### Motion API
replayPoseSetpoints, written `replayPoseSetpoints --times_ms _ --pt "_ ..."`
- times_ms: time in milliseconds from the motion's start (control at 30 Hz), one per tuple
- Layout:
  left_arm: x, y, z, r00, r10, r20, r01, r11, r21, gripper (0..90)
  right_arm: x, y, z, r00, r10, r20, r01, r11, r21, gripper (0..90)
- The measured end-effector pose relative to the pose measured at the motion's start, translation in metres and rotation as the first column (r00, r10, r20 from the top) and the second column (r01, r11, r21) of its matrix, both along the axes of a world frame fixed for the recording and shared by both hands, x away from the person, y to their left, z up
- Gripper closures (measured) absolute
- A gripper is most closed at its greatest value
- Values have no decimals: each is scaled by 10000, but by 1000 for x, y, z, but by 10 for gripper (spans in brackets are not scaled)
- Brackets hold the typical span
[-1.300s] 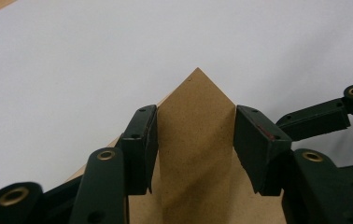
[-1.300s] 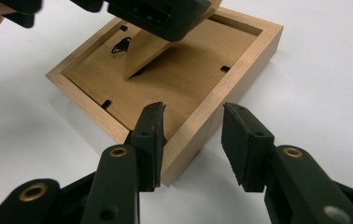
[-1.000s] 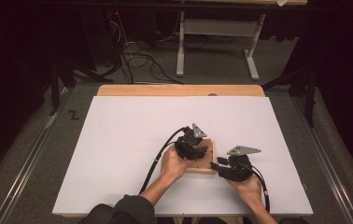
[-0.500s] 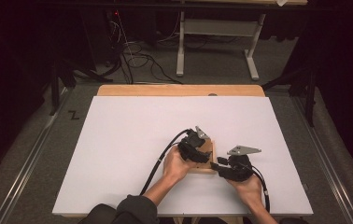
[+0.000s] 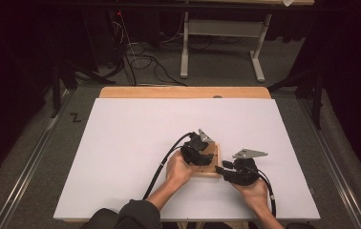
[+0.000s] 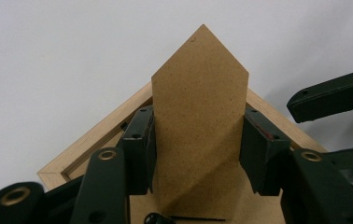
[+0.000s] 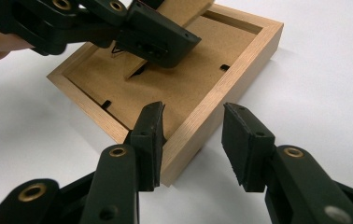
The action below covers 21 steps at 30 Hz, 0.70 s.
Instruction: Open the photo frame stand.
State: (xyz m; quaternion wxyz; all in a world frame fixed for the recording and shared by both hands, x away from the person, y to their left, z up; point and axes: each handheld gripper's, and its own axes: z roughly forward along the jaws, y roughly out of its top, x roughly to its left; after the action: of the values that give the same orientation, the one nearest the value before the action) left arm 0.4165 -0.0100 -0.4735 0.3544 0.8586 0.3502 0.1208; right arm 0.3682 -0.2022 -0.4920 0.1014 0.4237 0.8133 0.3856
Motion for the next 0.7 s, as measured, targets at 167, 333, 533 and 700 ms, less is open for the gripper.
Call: replayPoseSetpoints --times_ms 167,333,533,700 --pt "-1 2 1 10000 -19 21 20 10000 -65 513 0 0 0 10000 -8 -50 8 10000 62 592" --pt "-2 2 1 10000 41 -21 -42 10000 -89 513 0 0 0 10000 -3 -44 3 10000 33 592" --pt "-4 4 1 9999 112 -73 -113 9999 -98 514 -2 0 0 10000 89 34 -88 10000 -11 592" --pt "-8 4 2 9999 91 -122 -92 10000 -28 514 -5 3 1 9997 234 81 -233 9997 -110 594"
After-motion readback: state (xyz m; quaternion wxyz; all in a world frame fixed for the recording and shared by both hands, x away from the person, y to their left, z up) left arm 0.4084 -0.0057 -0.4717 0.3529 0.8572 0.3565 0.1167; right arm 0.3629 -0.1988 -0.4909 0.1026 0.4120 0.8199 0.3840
